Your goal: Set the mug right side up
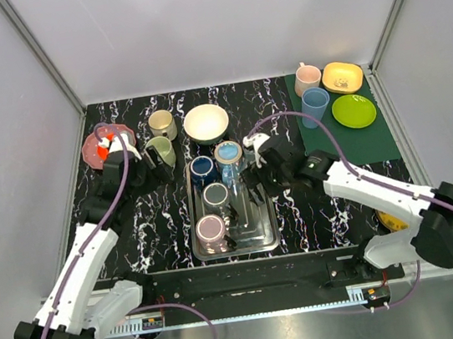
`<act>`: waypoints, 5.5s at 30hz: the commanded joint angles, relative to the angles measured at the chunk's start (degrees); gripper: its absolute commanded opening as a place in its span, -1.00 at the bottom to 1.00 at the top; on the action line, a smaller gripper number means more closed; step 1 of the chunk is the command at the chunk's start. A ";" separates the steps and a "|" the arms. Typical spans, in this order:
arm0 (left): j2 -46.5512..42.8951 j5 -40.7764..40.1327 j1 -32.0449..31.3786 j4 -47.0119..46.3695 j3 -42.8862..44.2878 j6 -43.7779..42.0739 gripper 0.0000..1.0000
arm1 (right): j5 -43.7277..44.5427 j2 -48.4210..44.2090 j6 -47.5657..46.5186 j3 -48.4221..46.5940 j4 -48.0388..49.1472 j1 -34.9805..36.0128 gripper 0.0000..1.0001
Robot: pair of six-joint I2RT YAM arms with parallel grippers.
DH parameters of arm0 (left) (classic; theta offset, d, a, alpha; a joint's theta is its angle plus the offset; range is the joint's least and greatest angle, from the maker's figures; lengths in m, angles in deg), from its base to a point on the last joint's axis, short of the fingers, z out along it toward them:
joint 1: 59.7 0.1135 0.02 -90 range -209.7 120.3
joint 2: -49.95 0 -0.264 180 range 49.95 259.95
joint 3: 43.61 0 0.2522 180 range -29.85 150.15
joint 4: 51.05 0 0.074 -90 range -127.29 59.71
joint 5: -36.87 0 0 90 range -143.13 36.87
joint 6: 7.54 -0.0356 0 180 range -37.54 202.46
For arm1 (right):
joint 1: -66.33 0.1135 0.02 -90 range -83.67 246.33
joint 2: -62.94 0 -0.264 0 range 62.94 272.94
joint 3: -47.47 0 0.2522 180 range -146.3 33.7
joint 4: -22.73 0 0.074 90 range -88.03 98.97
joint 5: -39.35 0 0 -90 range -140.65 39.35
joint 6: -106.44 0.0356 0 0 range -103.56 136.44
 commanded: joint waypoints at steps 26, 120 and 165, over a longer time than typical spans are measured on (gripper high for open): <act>-9.96 5.59 -2.89 4.86 -6.04 -0.60 0.81 | 2.67 27.18 -7.06 -12.72 8.02 11.41 0.30; 8.67 34.94 -18.54 -93.57 -8.33 46.94 -0.21 | -43.11 -8.93 44.44 19.36 72.88 -10.91 -1.00; 4.18 -18.51 -16.35 10.94 -3.84 4.32 -1.00 | -7.69 -16.23 11.75 0.38 3.53 -8.89 0.38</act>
